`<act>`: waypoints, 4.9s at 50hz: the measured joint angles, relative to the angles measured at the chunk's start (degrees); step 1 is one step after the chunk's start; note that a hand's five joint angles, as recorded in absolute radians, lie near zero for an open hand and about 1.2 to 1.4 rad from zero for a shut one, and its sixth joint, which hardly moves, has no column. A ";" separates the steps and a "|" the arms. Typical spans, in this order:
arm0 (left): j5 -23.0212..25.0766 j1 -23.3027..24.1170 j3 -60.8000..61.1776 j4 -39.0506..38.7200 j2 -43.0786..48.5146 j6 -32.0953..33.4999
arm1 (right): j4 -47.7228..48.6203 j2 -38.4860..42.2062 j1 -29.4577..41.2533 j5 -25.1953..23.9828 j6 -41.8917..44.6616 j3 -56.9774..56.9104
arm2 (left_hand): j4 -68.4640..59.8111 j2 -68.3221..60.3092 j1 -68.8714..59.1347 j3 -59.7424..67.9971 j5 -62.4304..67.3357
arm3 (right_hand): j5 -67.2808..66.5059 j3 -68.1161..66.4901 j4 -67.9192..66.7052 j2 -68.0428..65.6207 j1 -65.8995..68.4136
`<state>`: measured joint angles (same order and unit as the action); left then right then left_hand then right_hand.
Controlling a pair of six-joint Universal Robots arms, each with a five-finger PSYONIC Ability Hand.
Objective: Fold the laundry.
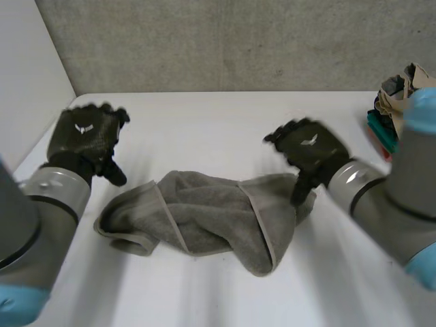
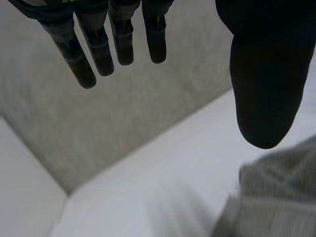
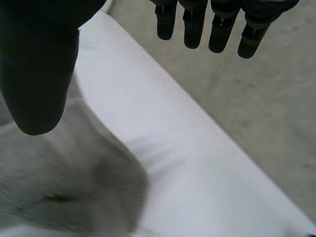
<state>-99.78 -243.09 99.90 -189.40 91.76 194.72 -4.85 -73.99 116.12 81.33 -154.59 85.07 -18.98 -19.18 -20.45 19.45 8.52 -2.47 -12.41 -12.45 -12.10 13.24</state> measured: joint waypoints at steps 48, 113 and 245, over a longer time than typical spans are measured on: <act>18.07 -6.54 -15.43 12.15 27.81 25.69 | -8.35 31.34 -3.01 -25.44 36.60 -25.39 | -49.51 -49.31 -45.91 48.78 47.68 | -37.97 -40.38 -39.00 -41.51 39.66; 16.74 -8.14 -10.62 8.85 10.19 17.85 | -13.27 -10.36 -15.57 -6.18 25.78 -2.04 | -49.52 -49.39 -44.76 48.90 47.34 | -52.96 -55.84 -56.33 -55.35 51.15; -3.75 5.04 -16.81 -13.49 31.18 31.36 | 24.63 16.19 -14.31 6.89 23.60 0.93 | 7.35 7.44 9.59 -7.41 -5.77 | -0.08 0.00 -0.03 -0.01 0.11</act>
<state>-103.54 -238.05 83.10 -202.89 122.94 226.08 19.78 -57.80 101.80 88.23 -131.00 86.00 -11.64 -11.73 -10.86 12.04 2.75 -2.55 -12.41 -12.48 -12.11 13.36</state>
